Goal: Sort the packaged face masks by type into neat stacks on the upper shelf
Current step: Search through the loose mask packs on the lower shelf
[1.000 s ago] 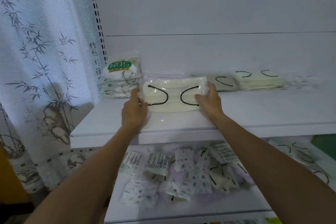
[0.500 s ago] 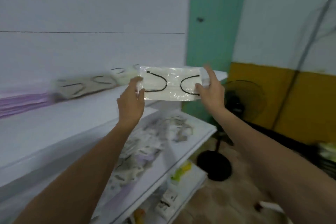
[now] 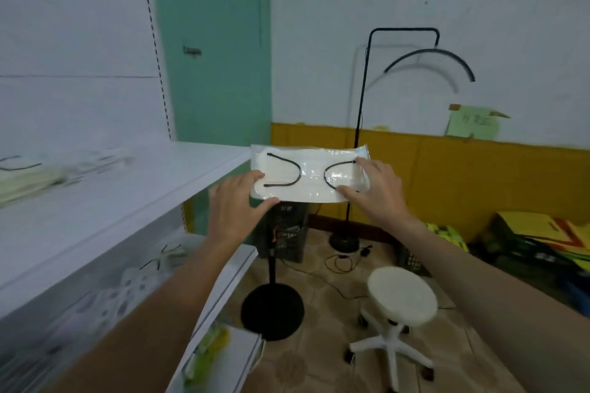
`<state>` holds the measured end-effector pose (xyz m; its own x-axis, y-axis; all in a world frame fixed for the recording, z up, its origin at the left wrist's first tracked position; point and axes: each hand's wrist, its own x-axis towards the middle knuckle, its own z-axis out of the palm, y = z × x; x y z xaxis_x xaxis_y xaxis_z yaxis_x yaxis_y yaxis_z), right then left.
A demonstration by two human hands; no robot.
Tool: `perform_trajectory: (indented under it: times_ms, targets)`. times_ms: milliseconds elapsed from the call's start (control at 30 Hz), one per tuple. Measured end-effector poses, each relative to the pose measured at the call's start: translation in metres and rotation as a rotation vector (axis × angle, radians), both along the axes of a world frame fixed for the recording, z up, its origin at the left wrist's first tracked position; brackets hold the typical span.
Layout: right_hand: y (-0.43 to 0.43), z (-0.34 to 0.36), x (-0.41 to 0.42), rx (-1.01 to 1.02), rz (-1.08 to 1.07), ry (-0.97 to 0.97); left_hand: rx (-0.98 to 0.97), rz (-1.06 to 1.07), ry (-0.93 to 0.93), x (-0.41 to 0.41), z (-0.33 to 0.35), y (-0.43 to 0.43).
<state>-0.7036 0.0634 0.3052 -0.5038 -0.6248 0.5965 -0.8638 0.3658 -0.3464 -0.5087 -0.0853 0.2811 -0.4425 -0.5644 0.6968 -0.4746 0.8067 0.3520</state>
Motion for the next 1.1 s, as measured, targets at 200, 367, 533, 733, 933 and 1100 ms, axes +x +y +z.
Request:
perform_trajectory:
  times_ms: [200, 367, 533, 733, 933, 1100]
  targets:
    - [-0.065, 0.022, -0.048, 0.001, 0.091, 0.070, -0.043, 0.110, -0.018, -0.036, 0.013, -0.055]
    - [-0.143, 0.024, -0.037, -0.001, 0.318, 0.114, -0.005, 0.281, 0.072, -0.004, 0.009, -0.097]
    - [-0.240, 0.031, 0.019, -0.010, 0.585, 0.121, -0.006, 0.534, 0.049, 0.075, 0.012, -0.132]
    - [-0.340, 0.037, 0.124, -0.083, 0.865, 0.094, -0.035, 0.790, 0.101, 0.175, 0.024, -0.163]
    - [-0.434, 0.058, 0.228, -0.144, 1.014, 0.036, -0.050, 0.962, 0.126, 0.258, 0.051, -0.210]
    - [-0.497, 0.050, 0.291, -0.074, 1.072, 0.070, 0.017, 1.034, 0.203, 0.308, 0.039, -0.244]
